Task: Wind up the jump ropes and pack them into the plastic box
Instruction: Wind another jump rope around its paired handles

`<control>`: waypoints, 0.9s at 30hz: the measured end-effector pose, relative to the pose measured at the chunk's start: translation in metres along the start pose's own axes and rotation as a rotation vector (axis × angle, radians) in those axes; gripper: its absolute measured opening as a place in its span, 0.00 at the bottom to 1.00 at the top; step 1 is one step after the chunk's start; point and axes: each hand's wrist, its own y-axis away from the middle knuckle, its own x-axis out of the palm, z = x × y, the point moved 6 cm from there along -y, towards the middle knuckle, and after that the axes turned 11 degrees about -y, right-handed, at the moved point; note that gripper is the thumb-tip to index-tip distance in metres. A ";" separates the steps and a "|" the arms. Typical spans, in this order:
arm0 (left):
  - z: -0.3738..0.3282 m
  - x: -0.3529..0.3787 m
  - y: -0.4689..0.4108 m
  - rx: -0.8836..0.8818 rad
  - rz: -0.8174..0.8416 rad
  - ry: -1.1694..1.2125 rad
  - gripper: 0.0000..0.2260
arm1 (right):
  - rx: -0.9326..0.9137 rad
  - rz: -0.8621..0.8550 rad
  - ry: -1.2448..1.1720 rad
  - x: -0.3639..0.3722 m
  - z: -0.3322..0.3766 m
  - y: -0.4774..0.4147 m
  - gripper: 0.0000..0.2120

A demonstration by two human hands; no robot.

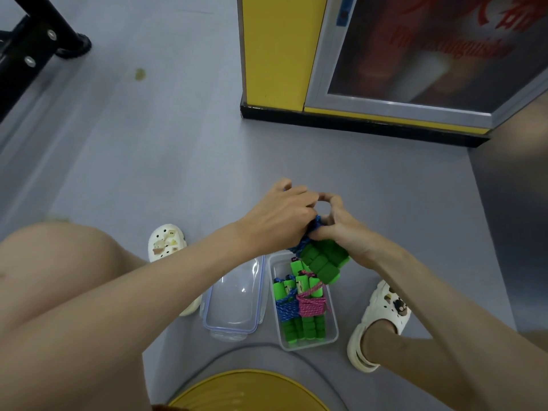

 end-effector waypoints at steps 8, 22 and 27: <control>0.005 0.004 0.004 -0.118 0.158 0.204 0.03 | -0.125 0.016 0.310 0.009 0.002 0.002 0.37; 0.027 0.012 -0.003 -0.332 0.218 0.553 0.02 | -0.203 -0.220 0.502 0.002 0.001 0.000 0.14; 0.026 0.010 -0.002 -0.416 0.331 0.423 0.03 | -0.178 -0.226 0.556 -0.003 -0.004 -0.010 0.12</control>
